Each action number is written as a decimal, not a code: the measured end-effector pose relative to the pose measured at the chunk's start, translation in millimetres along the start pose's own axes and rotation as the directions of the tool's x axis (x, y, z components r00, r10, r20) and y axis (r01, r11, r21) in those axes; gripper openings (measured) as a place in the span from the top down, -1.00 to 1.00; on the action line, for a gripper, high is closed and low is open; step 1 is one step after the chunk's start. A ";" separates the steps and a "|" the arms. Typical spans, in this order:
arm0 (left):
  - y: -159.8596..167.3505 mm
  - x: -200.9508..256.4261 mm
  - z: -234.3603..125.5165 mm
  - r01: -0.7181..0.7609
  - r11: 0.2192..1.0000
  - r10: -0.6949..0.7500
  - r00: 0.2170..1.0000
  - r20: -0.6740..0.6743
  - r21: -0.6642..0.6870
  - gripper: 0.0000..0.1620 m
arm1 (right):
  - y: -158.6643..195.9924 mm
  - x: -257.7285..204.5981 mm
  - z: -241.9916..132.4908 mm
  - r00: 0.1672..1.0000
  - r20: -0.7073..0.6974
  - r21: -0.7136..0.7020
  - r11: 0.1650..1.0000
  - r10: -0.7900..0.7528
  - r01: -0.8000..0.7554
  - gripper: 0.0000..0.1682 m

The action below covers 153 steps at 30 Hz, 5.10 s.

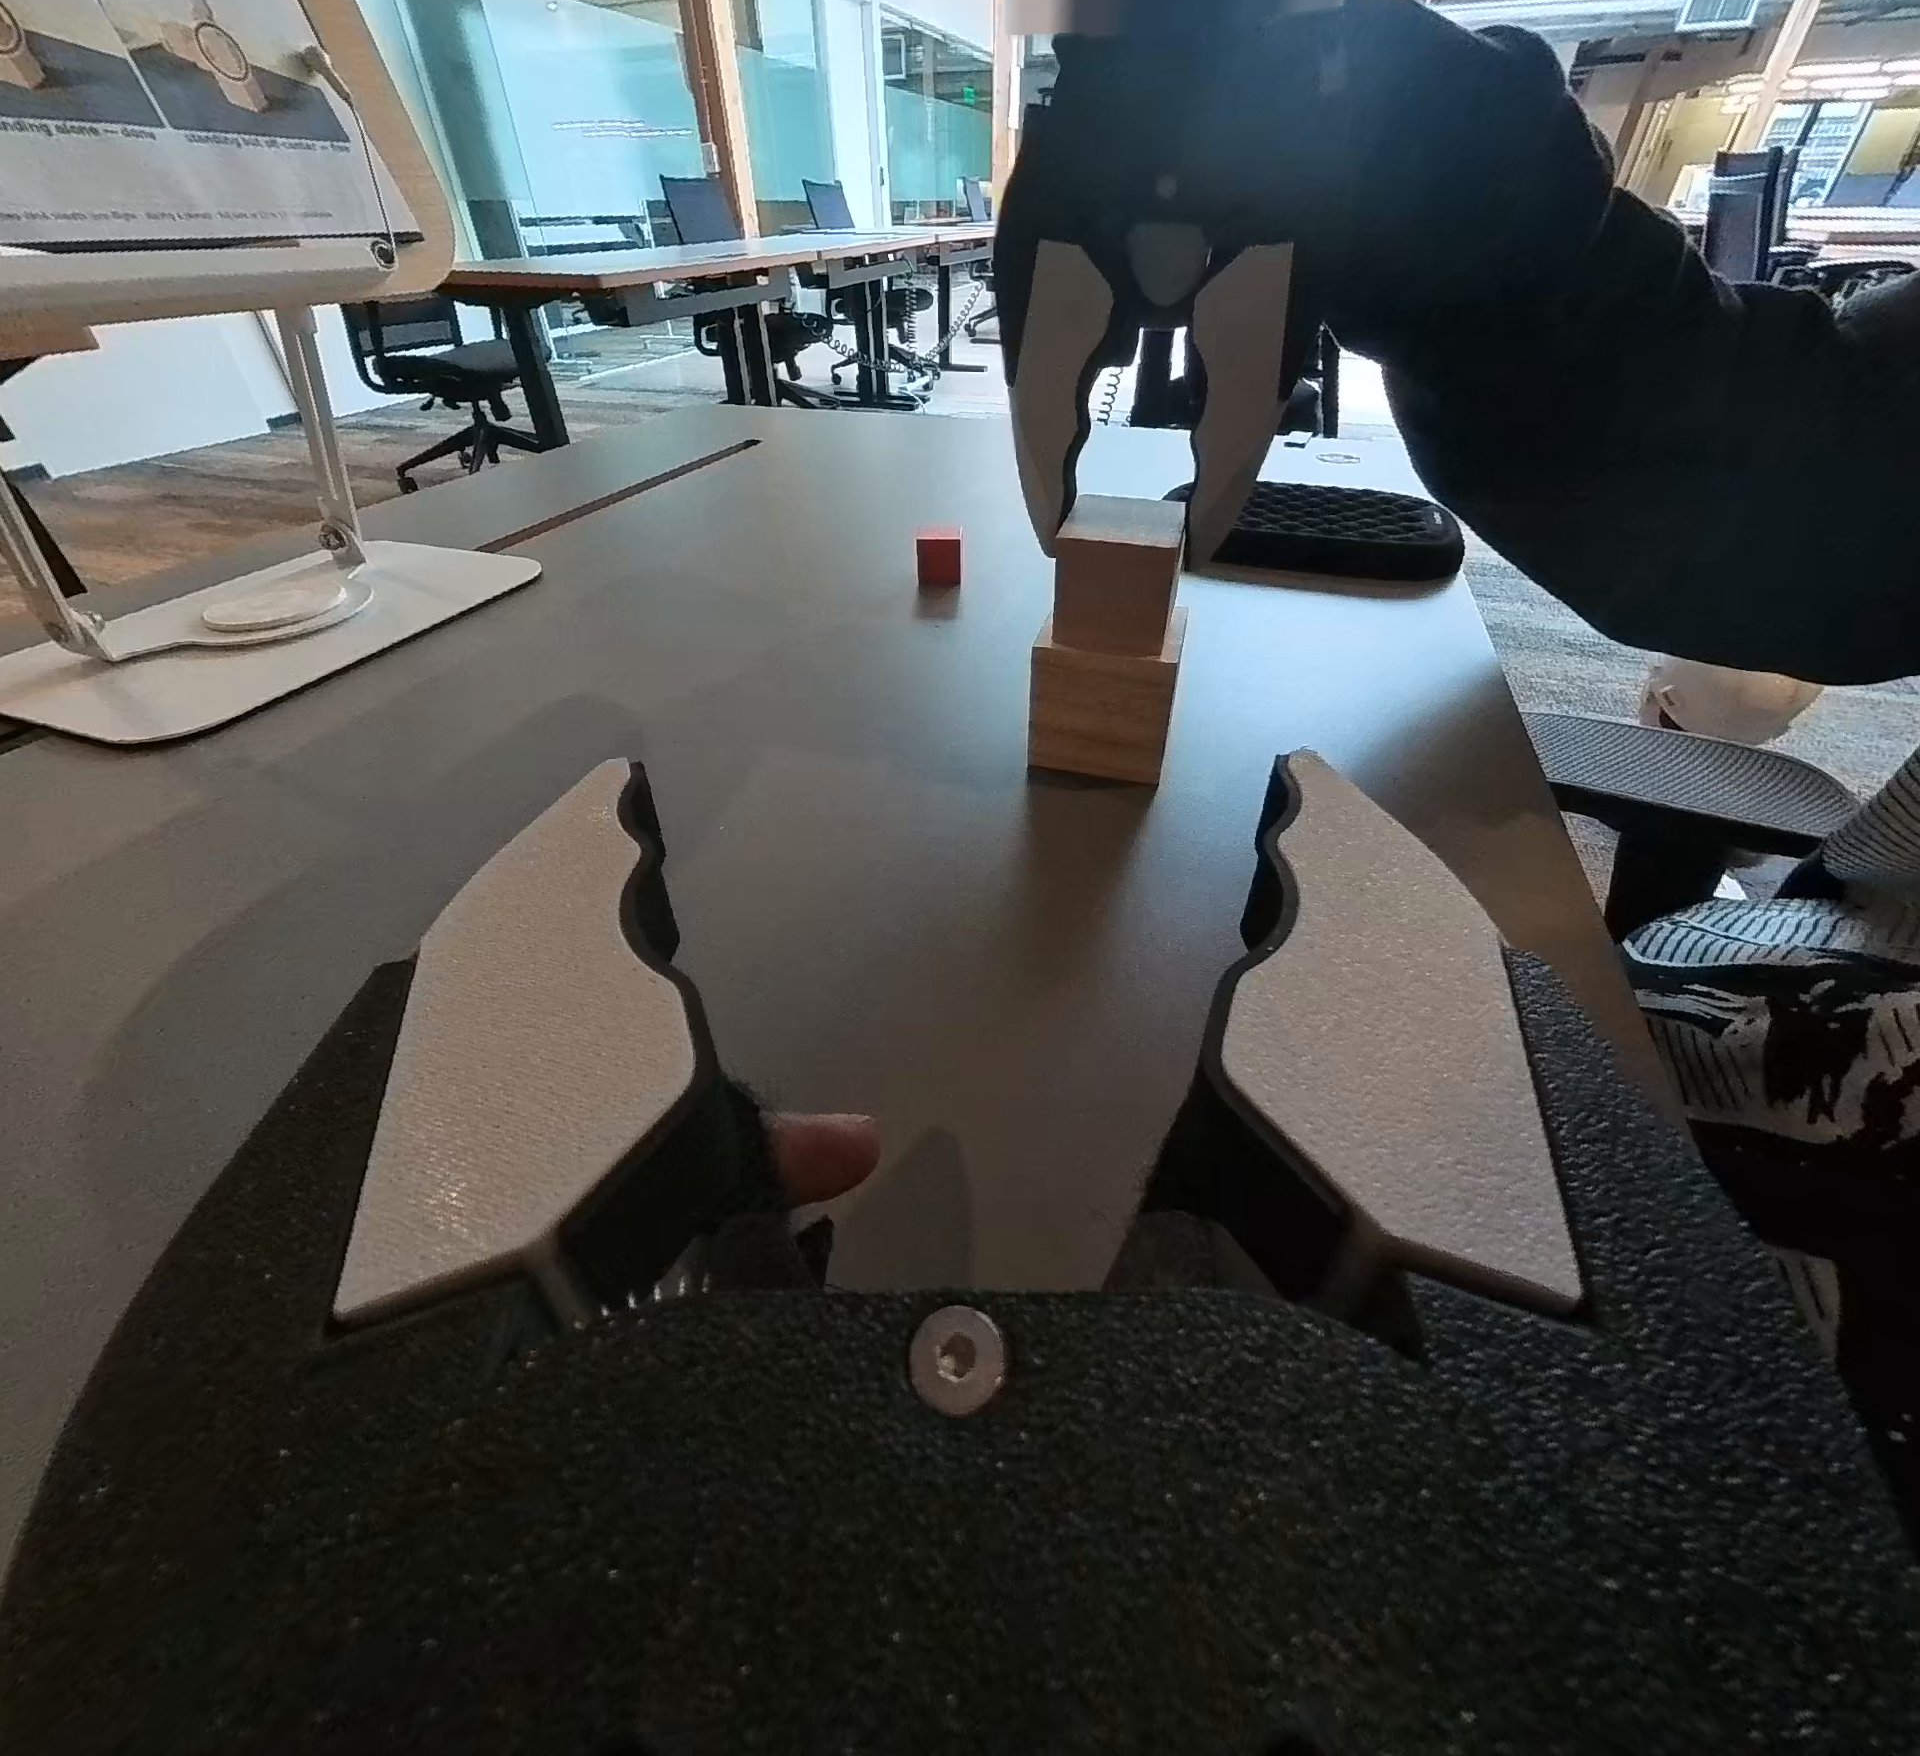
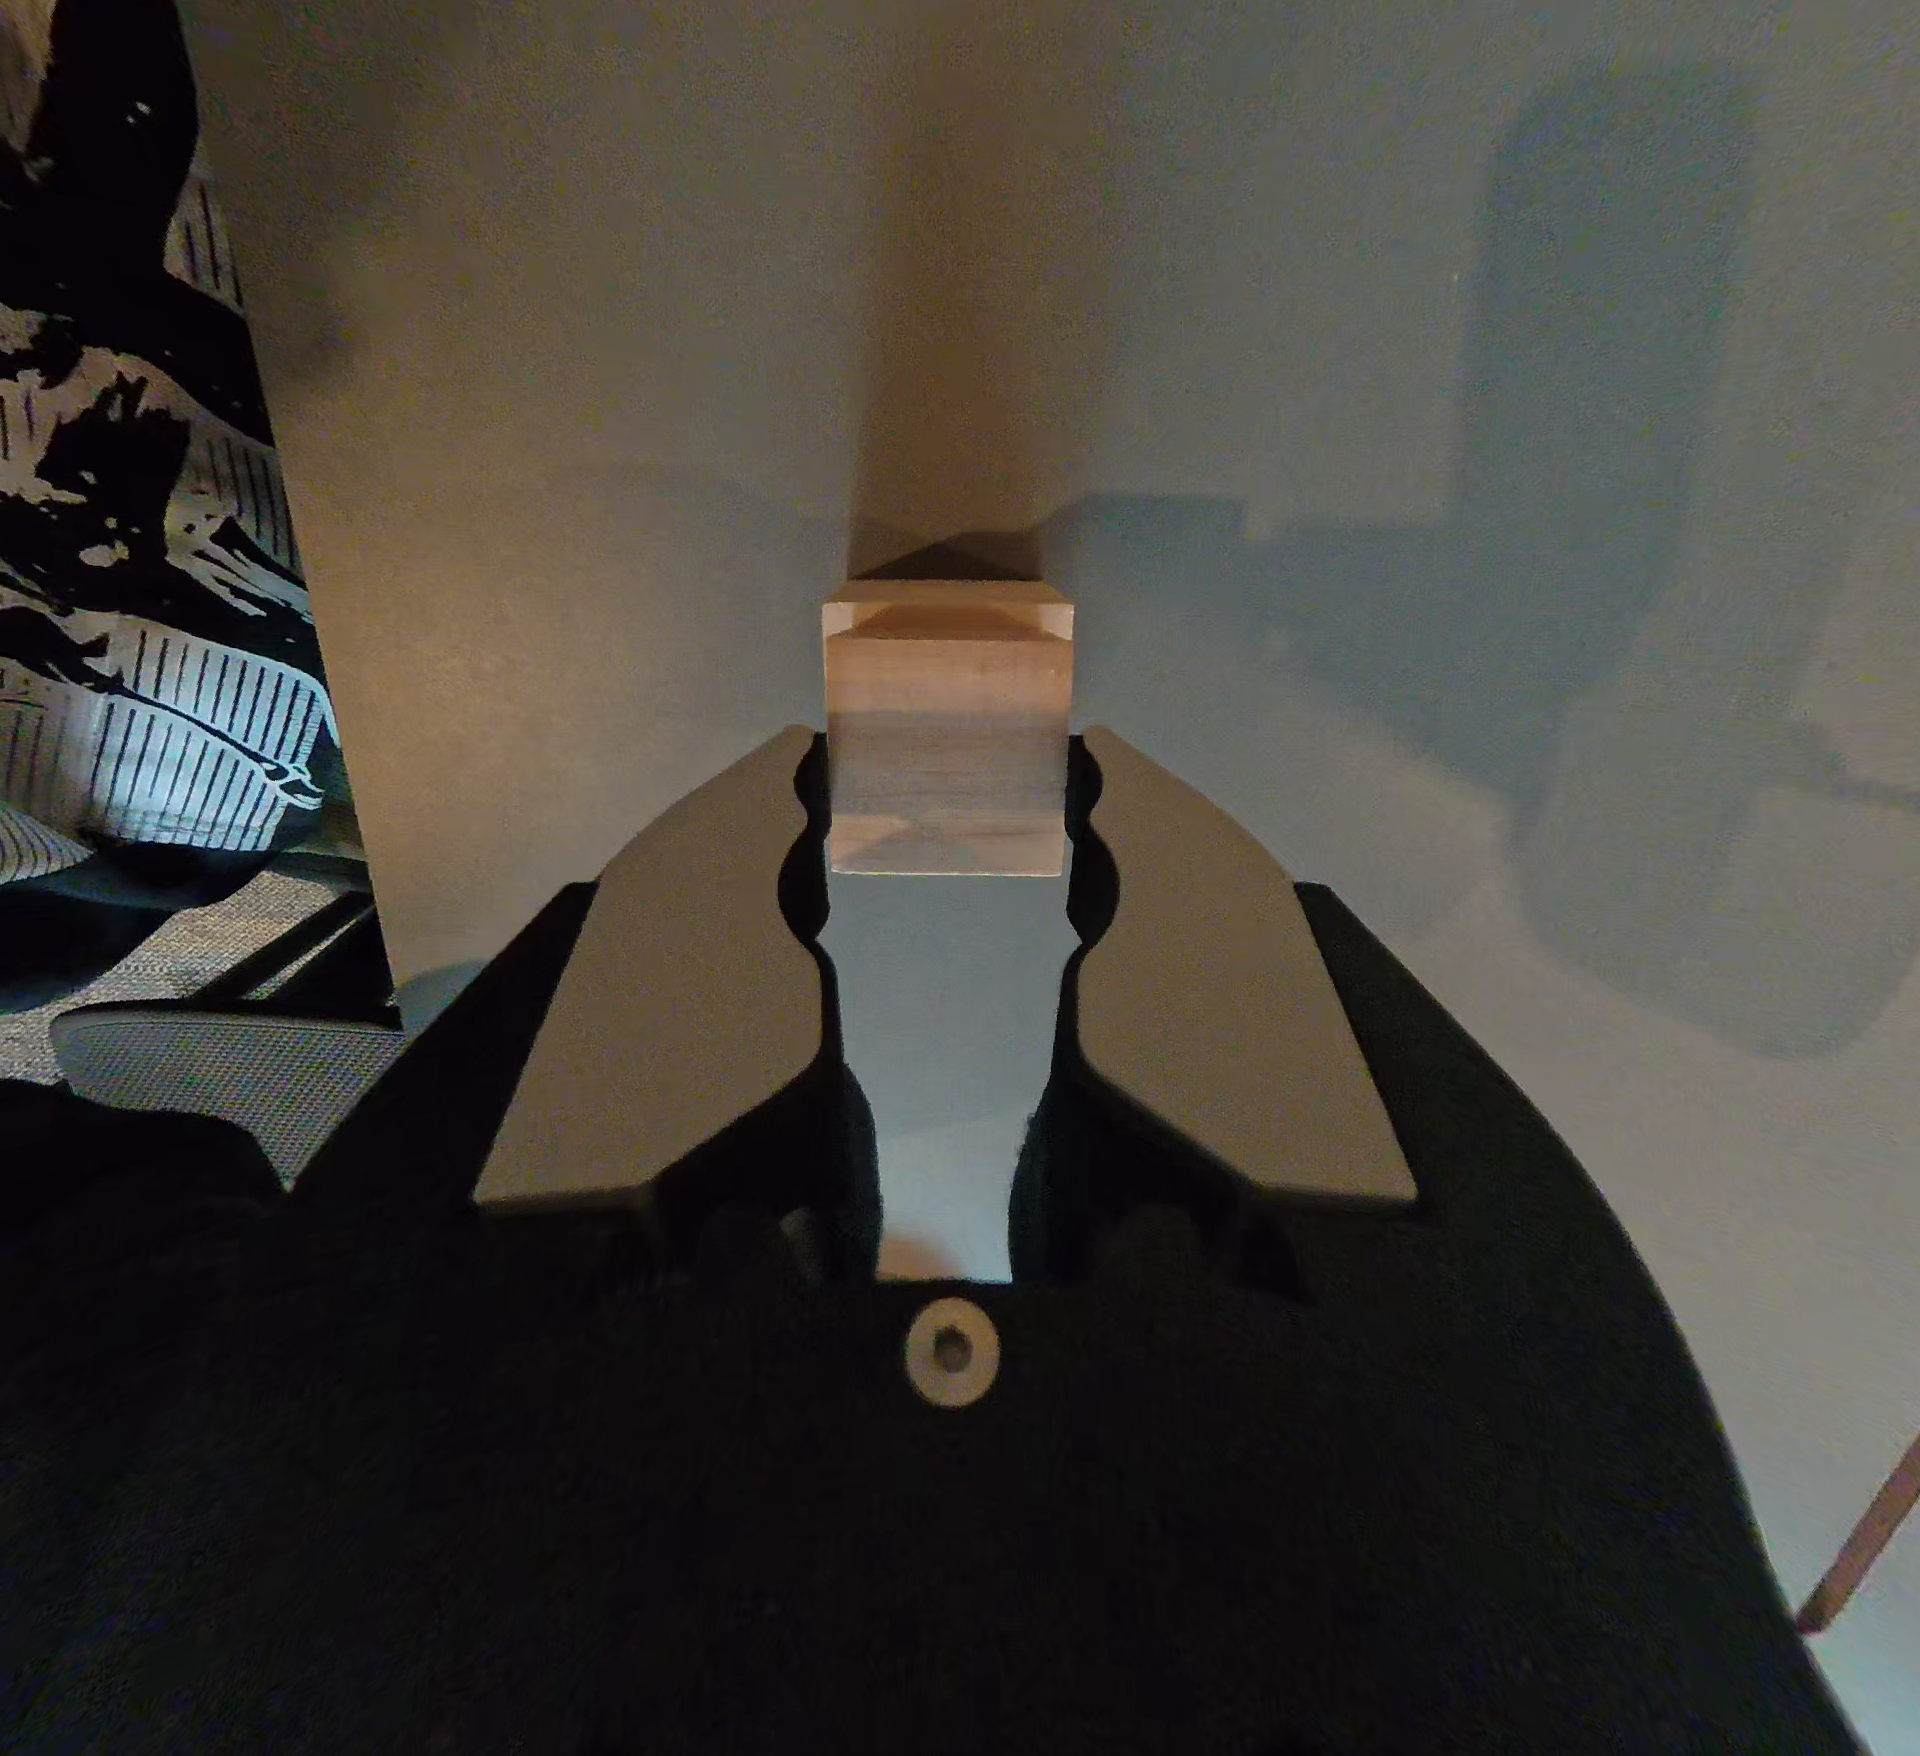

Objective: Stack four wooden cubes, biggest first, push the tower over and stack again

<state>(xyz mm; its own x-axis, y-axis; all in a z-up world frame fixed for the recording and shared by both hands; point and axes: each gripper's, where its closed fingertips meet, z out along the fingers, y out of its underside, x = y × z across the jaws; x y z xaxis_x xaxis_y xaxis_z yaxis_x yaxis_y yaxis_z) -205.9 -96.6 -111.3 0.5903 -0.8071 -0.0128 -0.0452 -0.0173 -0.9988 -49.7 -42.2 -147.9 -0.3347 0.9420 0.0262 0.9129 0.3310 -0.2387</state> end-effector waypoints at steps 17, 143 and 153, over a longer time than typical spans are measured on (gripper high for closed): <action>-0.1 0.6 0.0 0.002 1.000 -0.002 1.000 -0.004 0.001 -0.33 | 4.4 1.9 -2.5 1.000 -0.014 0.000 1.000 -0.023 0.023 0.50; 1.5 3.1 0.5 0.013 1.000 -0.013 1.000 -0.028 -0.004 -0.31 | -8.1 -1.5 -33.8 0.990 0.057 -0.030 0.991 -0.128 0.129 0.68; 1.3 2.8 0.4 0.015 1.000 -0.015 0.999 -0.028 -0.002 -0.31 | -7.5 -2.6 -35.8 0.992 0.064 -0.020 0.993 -0.111 0.112 0.56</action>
<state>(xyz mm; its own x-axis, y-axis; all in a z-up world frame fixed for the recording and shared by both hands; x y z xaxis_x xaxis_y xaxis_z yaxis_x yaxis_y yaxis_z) -204.0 -98.7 -112.6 0.5684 -0.8227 0.0038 -0.0382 -0.0310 -0.9988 -47.4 -45.1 -111.5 -0.4479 0.8940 -0.0098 0.8741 0.4355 -0.2149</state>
